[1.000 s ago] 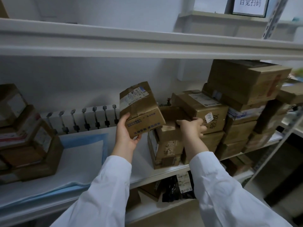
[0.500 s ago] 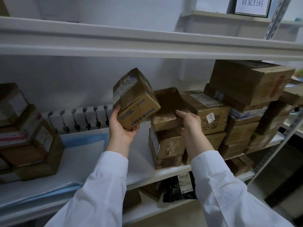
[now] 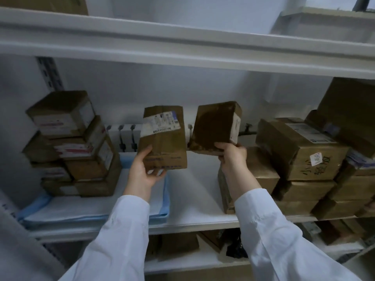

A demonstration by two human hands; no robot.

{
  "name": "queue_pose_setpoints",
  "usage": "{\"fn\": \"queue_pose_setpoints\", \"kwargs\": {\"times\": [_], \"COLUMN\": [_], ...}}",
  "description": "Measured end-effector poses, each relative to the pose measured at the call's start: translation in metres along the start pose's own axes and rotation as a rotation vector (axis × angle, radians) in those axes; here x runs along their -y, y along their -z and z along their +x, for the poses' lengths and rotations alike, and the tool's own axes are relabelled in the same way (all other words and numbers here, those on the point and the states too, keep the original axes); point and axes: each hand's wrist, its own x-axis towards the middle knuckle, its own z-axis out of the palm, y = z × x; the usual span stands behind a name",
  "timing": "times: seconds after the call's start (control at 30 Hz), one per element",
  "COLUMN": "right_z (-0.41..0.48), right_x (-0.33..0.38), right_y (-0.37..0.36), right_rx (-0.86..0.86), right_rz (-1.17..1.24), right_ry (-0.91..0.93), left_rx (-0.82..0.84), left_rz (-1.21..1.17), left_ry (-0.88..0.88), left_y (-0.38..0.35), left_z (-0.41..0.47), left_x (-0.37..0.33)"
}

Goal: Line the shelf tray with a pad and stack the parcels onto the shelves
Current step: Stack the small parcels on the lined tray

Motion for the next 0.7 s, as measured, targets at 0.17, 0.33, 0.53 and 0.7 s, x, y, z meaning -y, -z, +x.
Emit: {"fn": "queue_pose_setpoints", "kwargs": {"times": [0.17, 0.33, 0.53, 0.7], "right_z": [-0.003, -0.015, -0.029, -0.033], "right_x": [-0.021, -0.032, -0.046, -0.063], "right_y": [-0.037, -0.065, -0.091, -0.108], "right_rx": [0.021, 0.110, 0.321, 0.453], "right_rz": [0.033, 0.142, 0.106, 0.098], "right_ry": [-0.034, -0.090, -0.234, -0.352], "left_rx": [-0.098, -0.157, -0.260, -0.281], "left_rz": [-0.005, -0.040, -0.084, -0.023], "left_ry": [-0.043, -0.040, -0.023, 0.058], "left_y": [0.034, 0.055, 0.088, 0.100], "left_z": [0.003, 0.011, 0.037, 0.054], "left_x": [-0.007, -0.016, -0.022, -0.022]}}
